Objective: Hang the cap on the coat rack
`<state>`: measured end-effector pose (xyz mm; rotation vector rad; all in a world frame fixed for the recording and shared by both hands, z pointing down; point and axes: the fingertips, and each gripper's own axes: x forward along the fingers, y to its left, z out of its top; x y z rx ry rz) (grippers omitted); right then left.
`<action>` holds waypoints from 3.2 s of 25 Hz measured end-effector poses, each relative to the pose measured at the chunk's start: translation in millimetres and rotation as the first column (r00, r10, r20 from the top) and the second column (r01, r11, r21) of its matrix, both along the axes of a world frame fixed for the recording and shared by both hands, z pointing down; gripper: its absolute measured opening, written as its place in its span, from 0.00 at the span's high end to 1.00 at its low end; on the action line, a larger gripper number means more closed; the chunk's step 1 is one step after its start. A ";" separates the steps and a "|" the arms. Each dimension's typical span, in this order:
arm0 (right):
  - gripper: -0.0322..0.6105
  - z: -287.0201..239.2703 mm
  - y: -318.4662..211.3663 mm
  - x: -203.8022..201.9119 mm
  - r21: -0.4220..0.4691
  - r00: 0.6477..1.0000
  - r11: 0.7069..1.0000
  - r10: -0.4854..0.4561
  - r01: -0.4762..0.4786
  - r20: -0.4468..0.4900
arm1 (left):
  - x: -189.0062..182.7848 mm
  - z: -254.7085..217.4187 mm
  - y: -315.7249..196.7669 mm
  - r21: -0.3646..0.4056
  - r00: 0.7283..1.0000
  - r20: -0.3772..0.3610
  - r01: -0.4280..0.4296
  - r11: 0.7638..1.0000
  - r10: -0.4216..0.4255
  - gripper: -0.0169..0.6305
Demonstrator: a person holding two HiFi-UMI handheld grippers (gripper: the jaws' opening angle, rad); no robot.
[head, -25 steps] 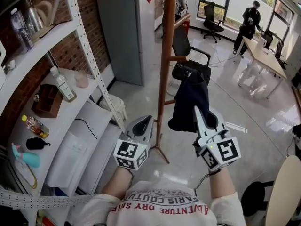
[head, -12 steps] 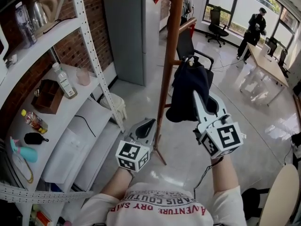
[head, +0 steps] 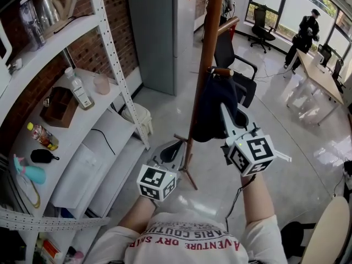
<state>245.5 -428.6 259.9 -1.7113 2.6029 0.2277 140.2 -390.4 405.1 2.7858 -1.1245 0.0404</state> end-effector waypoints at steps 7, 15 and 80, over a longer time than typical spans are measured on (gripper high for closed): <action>0.91 18.3 -9.3 1.7 -0.027 0.999 1.000 -0.008 0.009 0.034 | -3.3 4.8 -0.8 -0.026 1.000 -0.015 0.016 1.000 -0.017 0.96; 0.91 58.4 -24.0 6.6 -0.110 0.996 0.994 0.010 0.001 0.092 | -8.8 10.4 -4.9 -0.040 0.999 -0.016 0.037 0.998 -0.038 0.96; 0.93 128.0 106.8 3.9 -0.189 0.971 0.965 0.206 -0.181 0.123 | 7.7 -13.8 39.7 0.057 0.997 0.006 -0.081 0.995 0.080 0.96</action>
